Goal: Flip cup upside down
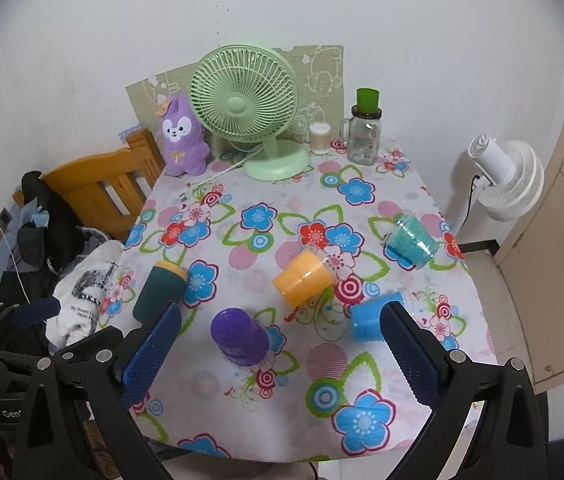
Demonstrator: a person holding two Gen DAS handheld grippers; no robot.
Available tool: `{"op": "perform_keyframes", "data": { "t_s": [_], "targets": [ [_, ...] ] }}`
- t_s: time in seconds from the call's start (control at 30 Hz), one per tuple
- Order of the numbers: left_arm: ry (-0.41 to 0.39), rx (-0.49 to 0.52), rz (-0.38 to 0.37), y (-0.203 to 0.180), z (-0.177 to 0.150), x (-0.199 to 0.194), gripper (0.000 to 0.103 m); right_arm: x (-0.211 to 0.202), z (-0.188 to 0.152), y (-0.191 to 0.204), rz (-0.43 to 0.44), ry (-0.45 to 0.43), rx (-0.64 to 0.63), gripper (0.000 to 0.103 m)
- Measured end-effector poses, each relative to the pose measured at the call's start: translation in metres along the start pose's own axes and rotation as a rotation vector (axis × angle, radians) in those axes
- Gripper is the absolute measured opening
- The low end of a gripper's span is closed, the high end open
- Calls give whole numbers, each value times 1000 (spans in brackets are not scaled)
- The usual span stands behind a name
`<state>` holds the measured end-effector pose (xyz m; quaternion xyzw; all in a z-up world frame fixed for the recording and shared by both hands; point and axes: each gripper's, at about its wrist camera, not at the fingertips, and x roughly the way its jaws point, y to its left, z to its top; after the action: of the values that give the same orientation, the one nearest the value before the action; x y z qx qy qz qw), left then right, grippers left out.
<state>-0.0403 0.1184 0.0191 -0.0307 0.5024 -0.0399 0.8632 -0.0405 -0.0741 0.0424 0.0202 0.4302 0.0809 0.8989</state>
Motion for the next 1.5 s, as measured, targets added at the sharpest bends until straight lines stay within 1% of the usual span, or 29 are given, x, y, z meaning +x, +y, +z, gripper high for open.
{"op": "perform_keyframes", "data": {
  "t_s": [0.43,1.03,1.5],
  "targets": [
    [-19,20,-2,-10,-2,-3,103,-6,-2,-9,-49,4,27,101],
    [-52,44,7,-17,8,-11,103,-13,0,-18,-64,-15,38,101],
    [-43,39,4,-24,12,-8,103,-9,2,-24,-69,-1,38,101]
  ]
}}
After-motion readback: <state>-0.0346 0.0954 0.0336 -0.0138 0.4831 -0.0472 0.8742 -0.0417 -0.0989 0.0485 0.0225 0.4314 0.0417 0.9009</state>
